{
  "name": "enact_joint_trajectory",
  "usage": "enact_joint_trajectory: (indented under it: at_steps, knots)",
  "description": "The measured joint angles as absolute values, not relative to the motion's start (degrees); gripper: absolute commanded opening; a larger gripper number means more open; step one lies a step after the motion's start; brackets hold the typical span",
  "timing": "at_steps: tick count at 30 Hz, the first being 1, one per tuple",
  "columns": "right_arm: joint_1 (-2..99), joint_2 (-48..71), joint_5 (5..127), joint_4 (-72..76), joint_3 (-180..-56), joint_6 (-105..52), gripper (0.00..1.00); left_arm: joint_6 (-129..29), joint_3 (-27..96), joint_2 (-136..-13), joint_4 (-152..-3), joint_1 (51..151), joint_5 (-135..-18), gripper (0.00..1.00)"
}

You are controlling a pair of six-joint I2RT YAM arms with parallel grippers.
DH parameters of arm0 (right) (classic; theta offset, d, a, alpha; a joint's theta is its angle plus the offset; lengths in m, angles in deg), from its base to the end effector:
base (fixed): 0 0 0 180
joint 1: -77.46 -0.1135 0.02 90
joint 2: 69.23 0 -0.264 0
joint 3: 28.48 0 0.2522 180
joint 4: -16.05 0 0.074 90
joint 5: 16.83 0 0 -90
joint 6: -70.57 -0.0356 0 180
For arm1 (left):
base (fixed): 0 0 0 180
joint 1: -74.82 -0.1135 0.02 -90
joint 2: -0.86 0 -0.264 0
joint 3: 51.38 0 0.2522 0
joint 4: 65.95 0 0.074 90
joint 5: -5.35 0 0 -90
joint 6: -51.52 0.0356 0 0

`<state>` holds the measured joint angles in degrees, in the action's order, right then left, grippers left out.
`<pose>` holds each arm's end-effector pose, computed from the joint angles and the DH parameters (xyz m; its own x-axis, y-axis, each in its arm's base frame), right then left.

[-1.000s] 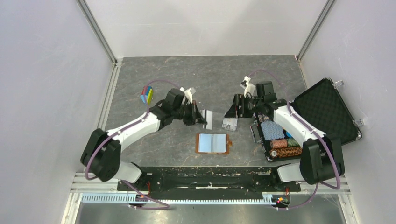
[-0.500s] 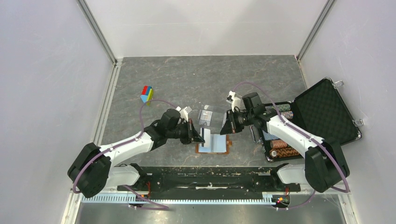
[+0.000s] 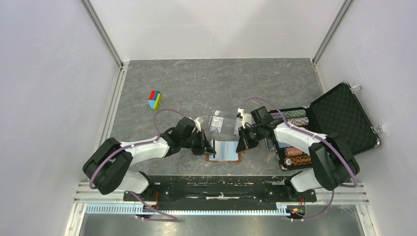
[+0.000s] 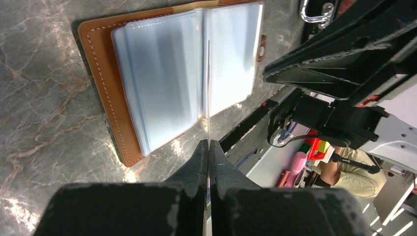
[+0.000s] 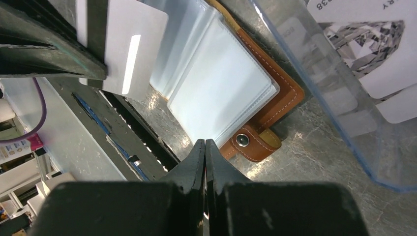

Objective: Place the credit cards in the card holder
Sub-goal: Insert the credit card into the card holder.

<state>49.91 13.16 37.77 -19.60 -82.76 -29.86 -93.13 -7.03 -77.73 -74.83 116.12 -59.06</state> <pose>0.2148 0.1353 0.1639 -0.8915 -0.2986 -0.3408 -0.4501 0.6694 0.5910 0.1805 -0.1790 0.1579 -0.9758 -0.1219 -0.1815 0.0626 0.6396 -0.7662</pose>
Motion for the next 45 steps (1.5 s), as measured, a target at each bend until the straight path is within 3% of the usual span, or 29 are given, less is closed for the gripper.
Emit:
enact_joint_trajectory:
  at_steps: [11, 34, 45]
  knots:
    - [49.56, 15.58, 39.0, -17.13, -82.6, -28.82, 0.0, -93.11, -3.34, -87.24, -71.57, 117.65, -59.02, 0.02]
    - [49.43, 17.24, 44.79, -18.6, -81.75, -28.36, 0.0, -93.13, -0.02, -92.4, -69.21, 121.36, -59.61, 0.02]
    - [49.43, 17.05, 44.86, -18.36, -81.47, -28.42, 0.0, -93.13, -1.46, -85.31, -72.75, 121.78, -66.78, 0.02]
